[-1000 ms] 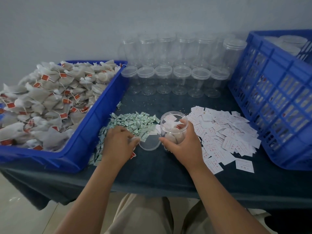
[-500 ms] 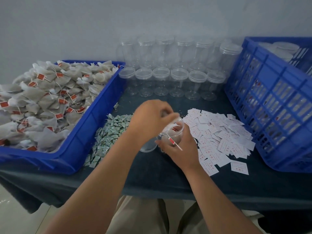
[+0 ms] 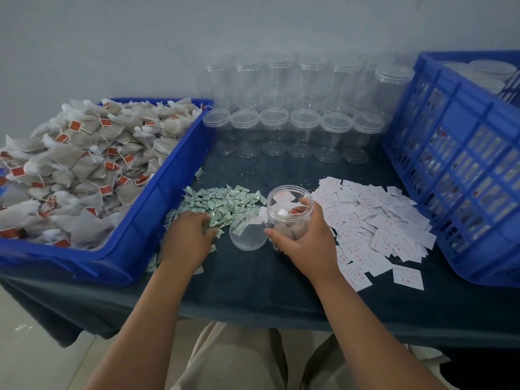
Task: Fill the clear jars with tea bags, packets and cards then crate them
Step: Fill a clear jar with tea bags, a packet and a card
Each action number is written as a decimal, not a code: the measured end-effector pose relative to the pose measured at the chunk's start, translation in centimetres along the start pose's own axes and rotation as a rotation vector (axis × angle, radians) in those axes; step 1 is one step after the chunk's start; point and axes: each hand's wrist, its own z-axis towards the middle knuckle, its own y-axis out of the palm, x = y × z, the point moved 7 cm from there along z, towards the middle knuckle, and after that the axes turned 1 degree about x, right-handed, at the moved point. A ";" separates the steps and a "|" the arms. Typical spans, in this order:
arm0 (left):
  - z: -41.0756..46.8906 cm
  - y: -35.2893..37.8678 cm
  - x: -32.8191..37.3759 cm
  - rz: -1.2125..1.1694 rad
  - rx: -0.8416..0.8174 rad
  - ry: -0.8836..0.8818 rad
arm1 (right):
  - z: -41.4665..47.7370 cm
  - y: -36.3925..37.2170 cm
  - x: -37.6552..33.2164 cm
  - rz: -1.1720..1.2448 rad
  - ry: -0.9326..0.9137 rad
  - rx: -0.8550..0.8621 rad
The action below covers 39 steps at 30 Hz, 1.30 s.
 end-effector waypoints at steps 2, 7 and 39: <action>0.0 -0.5 -0.2 -0.031 0.058 0.009 | -0.1 -0.1 -0.2 0.008 -0.002 0.008; 0.1 -2.3 0.7 -0.120 0.187 0.033 | -0.2 0.0 -0.1 0.013 -0.005 0.002; 5.7 5.5 13.4 -0.011 -0.324 0.206 | 0.0 -1.3 0.2 0.029 -0.034 0.227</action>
